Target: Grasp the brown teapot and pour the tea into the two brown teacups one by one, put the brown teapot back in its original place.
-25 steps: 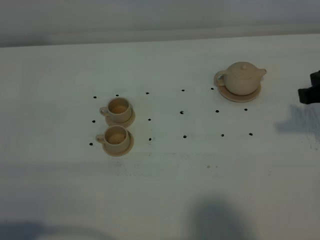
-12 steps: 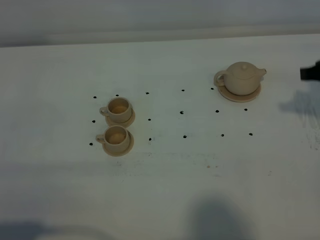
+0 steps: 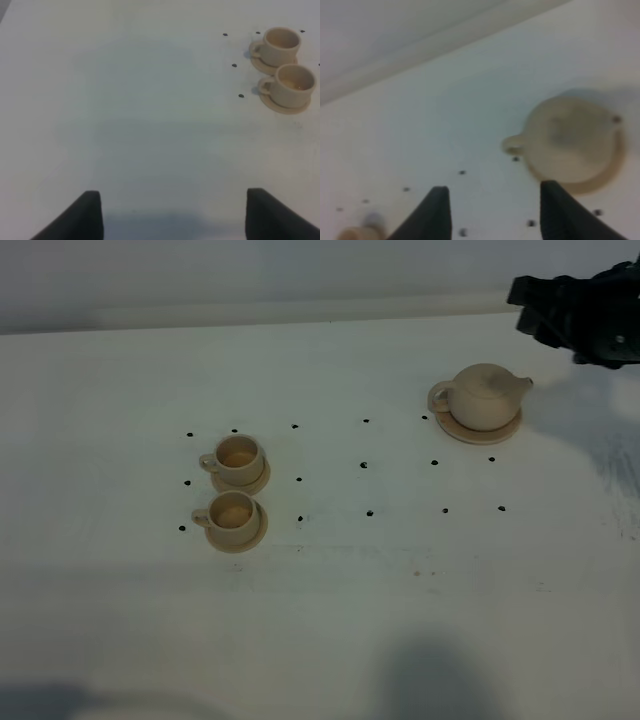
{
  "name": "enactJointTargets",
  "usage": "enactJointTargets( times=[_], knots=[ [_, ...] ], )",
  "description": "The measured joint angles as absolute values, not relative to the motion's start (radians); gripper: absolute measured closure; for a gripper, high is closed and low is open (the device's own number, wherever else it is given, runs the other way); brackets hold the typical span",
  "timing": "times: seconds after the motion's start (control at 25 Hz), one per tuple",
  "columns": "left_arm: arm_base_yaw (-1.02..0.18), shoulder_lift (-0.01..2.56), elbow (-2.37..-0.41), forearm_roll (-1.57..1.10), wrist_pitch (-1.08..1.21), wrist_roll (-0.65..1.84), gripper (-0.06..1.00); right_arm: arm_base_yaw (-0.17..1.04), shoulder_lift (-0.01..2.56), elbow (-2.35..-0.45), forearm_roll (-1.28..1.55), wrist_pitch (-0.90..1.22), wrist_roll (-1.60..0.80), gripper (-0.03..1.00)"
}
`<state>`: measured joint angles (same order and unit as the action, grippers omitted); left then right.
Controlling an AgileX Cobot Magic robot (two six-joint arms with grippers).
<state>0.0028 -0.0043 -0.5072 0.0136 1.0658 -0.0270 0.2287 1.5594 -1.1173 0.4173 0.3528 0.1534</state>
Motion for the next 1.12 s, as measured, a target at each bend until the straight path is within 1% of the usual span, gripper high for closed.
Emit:
enactJointTargets(
  times=[0.28,0.52,0.68,0.84,1.12],
  knots=[
    [0.003,-0.004,-0.507,0.014,1.066,-0.027,0.37,0.283,1.564,-1.12,0.514,0.332,0.1,0.57],
    [0.003,-0.004,-0.507,0.014,1.066,-0.027,0.37,0.323,1.575,-1.132,0.51,0.397,-0.073,0.57],
    [0.003,-0.004,-0.507,0.014,1.066,-0.027,0.37,0.341,1.629,-1.209,0.456,0.482,-0.105,0.57],
    [0.003,-0.004,-0.507,0.014,1.066,-0.027,0.37,0.355,1.678,-1.282,0.43,0.492,-0.115,0.57],
    [0.003,-0.004,-0.507,0.014,1.067,-0.027,0.37,0.365,1.883,-1.506,0.379,0.555,-0.116,0.57]
  ],
)
